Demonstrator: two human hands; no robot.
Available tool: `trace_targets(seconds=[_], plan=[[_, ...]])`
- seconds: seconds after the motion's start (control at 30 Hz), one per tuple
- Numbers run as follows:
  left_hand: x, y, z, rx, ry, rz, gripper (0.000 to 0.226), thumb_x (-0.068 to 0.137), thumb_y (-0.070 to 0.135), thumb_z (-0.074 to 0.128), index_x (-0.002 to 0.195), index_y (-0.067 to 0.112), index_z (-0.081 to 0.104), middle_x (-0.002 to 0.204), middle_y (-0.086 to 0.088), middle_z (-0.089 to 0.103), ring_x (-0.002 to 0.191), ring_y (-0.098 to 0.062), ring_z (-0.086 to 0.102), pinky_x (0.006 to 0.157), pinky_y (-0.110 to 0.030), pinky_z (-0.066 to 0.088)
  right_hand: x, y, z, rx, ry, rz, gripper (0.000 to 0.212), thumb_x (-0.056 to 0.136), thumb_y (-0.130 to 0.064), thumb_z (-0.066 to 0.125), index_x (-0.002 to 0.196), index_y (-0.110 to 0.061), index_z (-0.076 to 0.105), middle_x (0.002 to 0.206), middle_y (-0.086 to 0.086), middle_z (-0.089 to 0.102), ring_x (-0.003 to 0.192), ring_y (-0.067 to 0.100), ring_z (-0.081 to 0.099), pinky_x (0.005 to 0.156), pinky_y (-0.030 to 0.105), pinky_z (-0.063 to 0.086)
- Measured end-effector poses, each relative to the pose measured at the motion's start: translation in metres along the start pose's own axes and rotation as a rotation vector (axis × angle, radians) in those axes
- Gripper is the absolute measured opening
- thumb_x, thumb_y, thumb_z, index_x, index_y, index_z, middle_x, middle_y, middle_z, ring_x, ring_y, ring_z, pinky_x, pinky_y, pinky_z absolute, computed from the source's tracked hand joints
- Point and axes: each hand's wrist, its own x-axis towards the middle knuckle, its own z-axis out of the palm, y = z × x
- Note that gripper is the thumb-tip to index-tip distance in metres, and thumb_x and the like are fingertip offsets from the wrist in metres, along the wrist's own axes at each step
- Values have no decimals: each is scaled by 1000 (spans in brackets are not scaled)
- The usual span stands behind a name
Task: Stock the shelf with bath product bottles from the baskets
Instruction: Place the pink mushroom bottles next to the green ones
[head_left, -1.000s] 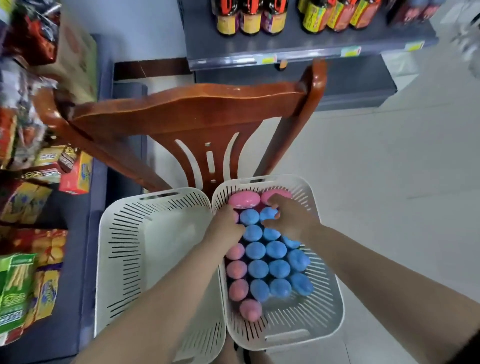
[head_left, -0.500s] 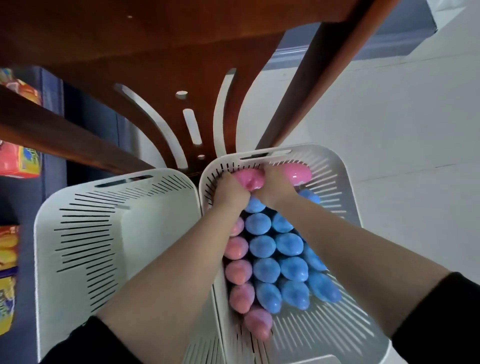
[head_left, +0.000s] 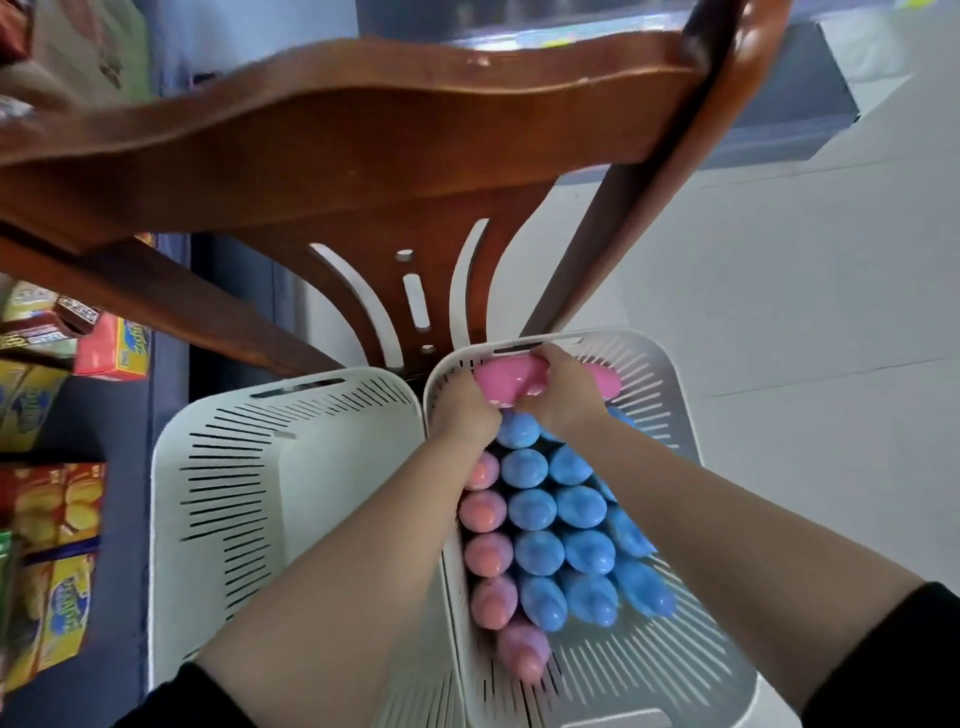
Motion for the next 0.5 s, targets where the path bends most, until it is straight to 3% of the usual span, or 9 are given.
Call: trace_targets(seconds=[0.1,0.17,0.2,0.27,0.3,0.37,0.5], plan=[[-31,20,-32,-84,5,117,26,81,13,64,107,16,65,97,4,66,91,-11,59,73,-10,40,-28,-21,-27,16,35,-63,57,78,-10,71,130,-8,47,122,11,57,111,26,54,86,24,39],[-56,31,-54,-35,-6,160,37,78,13,69,114,11,61,104,-3,66,94,-17,59,74,-17,40,-49,-36,-45,50,73,-105,59,76,-13,73,129,-9,49,116,9,60,107,24,56,96,28,40],[-68,36,-64,-52,-6,174,40,77,13,71,115,8,59,106,-7,66,97,-21,60,78,-23,43,-62,-45,-55,61,76,-128,59,75,-14,75,128,-10,49,112,5,59,103,22,56,96,23,38],[-97,50,-86,-108,11,236,45,74,13,76,115,6,58,105,-9,66,96,-25,62,83,-33,48,-88,-64,-77,37,74,-182,60,75,-17,78,128,-10,50,108,2,57,96,16,53,83,11,33],[-113,56,-97,-130,24,274,46,74,12,77,115,6,58,102,-8,66,93,-25,63,83,-34,50,-102,-73,-88,34,82,-217,61,73,-19,79,127,-9,51,109,3,58,96,16,53,81,12,34],[-142,67,-119,-182,35,344,44,73,11,78,113,6,59,95,-5,67,84,-22,64,78,-31,51,-132,-92,-109,42,93,-275,63,70,-23,82,125,-10,53,111,2,58,97,18,56,85,20,40],[-206,89,-162,-135,121,496,33,78,24,75,106,18,60,78,14,58,68,-6,55,59,-8,41,-192,-129,-145,61,104,-388,62,65,-26,85,119,-14,58,107,-2,58,93,17,59,83,27,49]])
